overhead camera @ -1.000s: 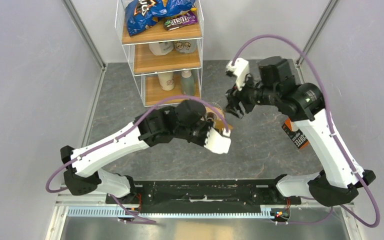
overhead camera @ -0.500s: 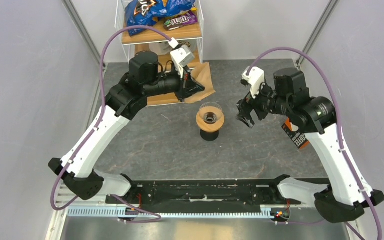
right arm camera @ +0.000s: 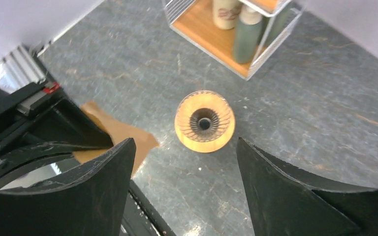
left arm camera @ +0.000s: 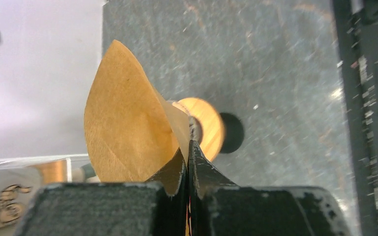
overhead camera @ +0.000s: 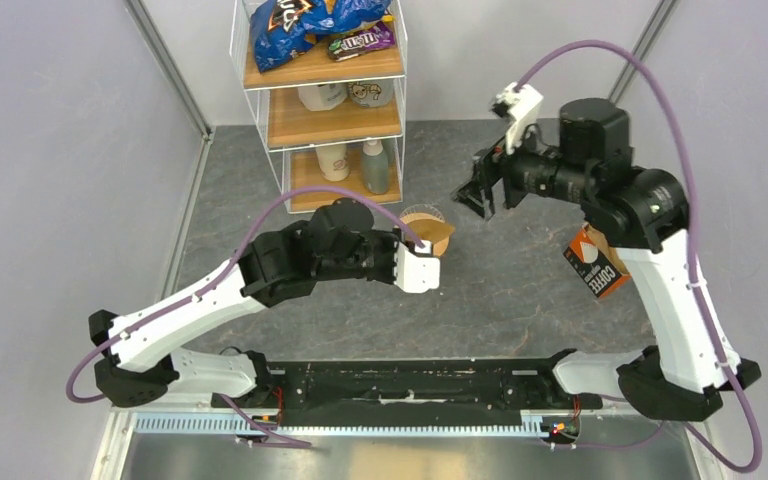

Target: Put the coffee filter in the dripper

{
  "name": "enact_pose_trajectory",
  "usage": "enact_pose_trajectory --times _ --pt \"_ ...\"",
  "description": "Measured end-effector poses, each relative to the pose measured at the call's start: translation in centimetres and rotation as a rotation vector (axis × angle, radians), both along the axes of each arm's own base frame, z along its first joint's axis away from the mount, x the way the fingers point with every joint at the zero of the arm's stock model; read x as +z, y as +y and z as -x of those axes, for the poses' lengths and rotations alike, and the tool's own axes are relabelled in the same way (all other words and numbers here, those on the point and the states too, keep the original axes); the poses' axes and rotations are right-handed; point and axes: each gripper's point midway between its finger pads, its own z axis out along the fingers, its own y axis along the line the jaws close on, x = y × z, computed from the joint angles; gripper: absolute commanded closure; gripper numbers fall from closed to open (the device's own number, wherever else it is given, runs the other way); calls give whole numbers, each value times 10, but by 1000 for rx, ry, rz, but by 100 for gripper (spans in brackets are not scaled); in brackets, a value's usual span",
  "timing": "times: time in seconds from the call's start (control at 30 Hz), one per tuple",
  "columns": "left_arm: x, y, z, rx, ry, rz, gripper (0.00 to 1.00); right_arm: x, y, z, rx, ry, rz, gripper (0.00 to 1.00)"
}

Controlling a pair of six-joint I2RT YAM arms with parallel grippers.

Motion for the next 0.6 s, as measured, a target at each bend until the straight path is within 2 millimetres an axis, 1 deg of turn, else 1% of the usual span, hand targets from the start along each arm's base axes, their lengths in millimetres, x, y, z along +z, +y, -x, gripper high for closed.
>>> enact_pose_trajectory --times 0.07,0.13,0.2,0.27,0.37,0.47,0.6 --pt "-4 1 -5 -7 -83 -50 98 -12 14 4 49 33 23 12" --pt "-2 4 -12 4 -151 -78 98 -31 26 9 94 75 60 8" --pt "1 7 -18 12 -204 -99 98 -51 33 13 128 119 104 6" --pt "1 7 -19 8 -235 -116 98 -61 37 15 149 135 140 5" --pt "0 5 -20 -2 -261 -137 98 -68 43 16 167 125 183 6" --pt "-5 2 -21 -13 -267 -156 98 -72 49 16 191 95 230 10" --pt "-9 -2 -21 -29 -261 -173 98 -79 60 21 250 42 303 26"
